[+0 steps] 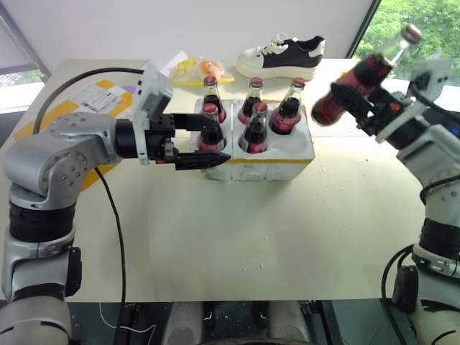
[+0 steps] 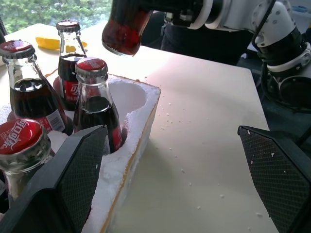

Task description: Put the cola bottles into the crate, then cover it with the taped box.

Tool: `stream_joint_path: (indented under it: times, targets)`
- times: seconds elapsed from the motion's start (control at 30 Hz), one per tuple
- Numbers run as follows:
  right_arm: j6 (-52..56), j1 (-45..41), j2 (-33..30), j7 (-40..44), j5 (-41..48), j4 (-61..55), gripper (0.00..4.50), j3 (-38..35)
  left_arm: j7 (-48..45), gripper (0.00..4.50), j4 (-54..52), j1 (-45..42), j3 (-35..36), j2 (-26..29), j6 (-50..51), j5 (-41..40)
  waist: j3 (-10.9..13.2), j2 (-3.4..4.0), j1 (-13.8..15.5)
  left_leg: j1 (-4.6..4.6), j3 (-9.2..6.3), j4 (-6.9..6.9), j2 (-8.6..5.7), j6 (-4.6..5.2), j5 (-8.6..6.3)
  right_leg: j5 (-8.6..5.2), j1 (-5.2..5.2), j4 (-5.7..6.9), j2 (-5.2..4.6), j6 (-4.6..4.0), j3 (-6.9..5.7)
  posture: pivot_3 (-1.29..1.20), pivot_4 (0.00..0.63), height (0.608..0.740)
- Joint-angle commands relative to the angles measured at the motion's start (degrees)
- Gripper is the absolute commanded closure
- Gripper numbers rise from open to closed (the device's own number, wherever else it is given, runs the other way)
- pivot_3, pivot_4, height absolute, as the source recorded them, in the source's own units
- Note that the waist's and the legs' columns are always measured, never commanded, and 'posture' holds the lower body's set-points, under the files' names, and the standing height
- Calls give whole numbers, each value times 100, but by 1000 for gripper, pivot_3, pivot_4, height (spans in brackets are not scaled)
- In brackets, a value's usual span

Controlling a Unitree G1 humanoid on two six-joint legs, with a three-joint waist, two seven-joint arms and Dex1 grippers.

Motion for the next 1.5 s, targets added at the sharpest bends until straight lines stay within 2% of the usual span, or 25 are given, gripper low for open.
stream_joint_path:
  times: [0.03, 0.3, 0.63, 0.83, 0.9, 0.97, 1.17, 1.33, 1.5]
  targets:
    - [52, -86, 56, 109, 123, -348, 1691, 231, 56, 0, -136, 7, 97, 67, -52, -50, -1, -2, 1, 0, 0, 1, 0, 0, 0, 0, 1, 0, -1, 0, 0, 0, 150, 740]
    - [-166, -23, 112, 170, -401, 141, 1691, 630, 178, 0, -254, 109, 205, 140, -3, -126, -1, -2, -10, -3, 0, 1, -2, 1, 0, 0, -1, 0, -2, 0, 0, 0, 150, 740]
    - [-178, 250, 66, 679, -622, 221, 1691, 870, 284, 0, -272, 148, 222, 222, -32, -200, 0, -2, -18, -3, 1, 0, -1, 1, 0, 0, -2, 0, -1, 0, 0, 0, 150, 740]
    - [-402, 250, 139, 785, -1134, 582, 1691, 1223, 234, 0, -221, 103, 191, 263, -80, -182, 0, -2, -19, -2, 1, 0, -1, 1, 0, 0, -2, 0, 0, 0, 0, 0, 150, 740]
    - [-421, 241, 149, 822, -1262, 685, 640, 1328, 218, 0, -208, 87, 176, 264, -91, -175, 0, -2, -17, -2, 1, 0, -1, 1, 0, 0, -2, 0, 0, 0, 0, 0, 150, 740]
    - [-481, 248, 137, 902, -1375, 707, 70, 1410, 209, 0, -207, 75, 163, 259, -97, -172, 0, -2, -17, -2, 1, 0, -1, 0, 0, 0, -2, 0, 0, 0, 0, 0, 150, 740]
    - [-416, 211, -27, 1114, -1300, 465, 70, 1211, 191, 0, -221, 90, 162, 286, -132, -136, 0, -2, -16, -2, 1, 1, -1, 0, 0, 0, -1, 0, 0, 0, 0, 0, 150, 740]
    - [-146, 165, -727, 1646, -837, 123, 70, 681, 297, 0, -279, 291, 364, 501, -243, -4, 0, -2, -12, -2, 1, 1, -1, 0, 0, 0, -2, -1, -1, 0, 0, 0, 150, 740]
    - [421, 51, -1581, 2276, -18, 44, 70, -61, 817, 0, -404, 760, 938, 922, -534, 438, 0, -3, -18, 0, 0, 0, 1, 0, 0, 0, -1, -1, 0, 0, 0, 0, 150, 740]
